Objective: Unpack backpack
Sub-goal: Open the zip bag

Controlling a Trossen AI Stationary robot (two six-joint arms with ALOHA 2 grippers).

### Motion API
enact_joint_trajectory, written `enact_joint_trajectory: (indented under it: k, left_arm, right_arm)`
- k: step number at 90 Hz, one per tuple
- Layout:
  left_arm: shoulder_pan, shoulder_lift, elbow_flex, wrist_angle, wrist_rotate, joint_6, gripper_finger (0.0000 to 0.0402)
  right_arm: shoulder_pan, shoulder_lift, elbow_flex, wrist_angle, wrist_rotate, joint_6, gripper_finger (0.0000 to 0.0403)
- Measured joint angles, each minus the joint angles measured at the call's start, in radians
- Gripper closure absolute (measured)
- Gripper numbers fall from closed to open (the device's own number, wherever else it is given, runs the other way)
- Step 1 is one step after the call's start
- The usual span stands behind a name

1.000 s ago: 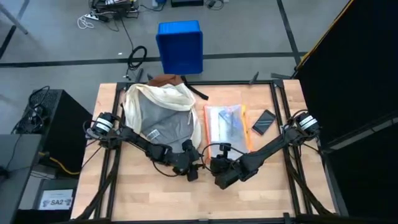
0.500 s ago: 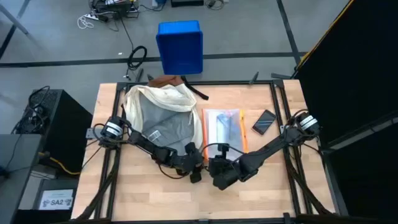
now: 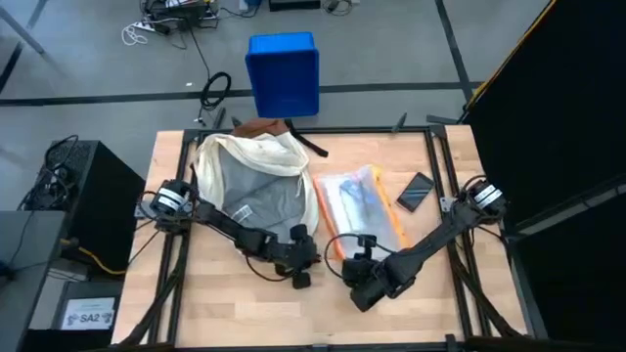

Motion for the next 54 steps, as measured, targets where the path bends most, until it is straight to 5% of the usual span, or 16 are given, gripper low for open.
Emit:
enact_joint_trajectory:
  k: [26, 54]
  left_arm:
    - [0.021, -0.079, 0.068, -0.321, -0.129, 0.006, 0.04]
    - [-0.006, -0.085, 0.234, -0.376, -0.118, 0.157, 0.0401]
  right_arm:
    - [0.149, 0.0, 0.0, 0.008, -0.138, 0.141, 0.0402]
    - [0.176, 0.0, 0.0, 0.015, 0.21, 0.137, 0.0397]
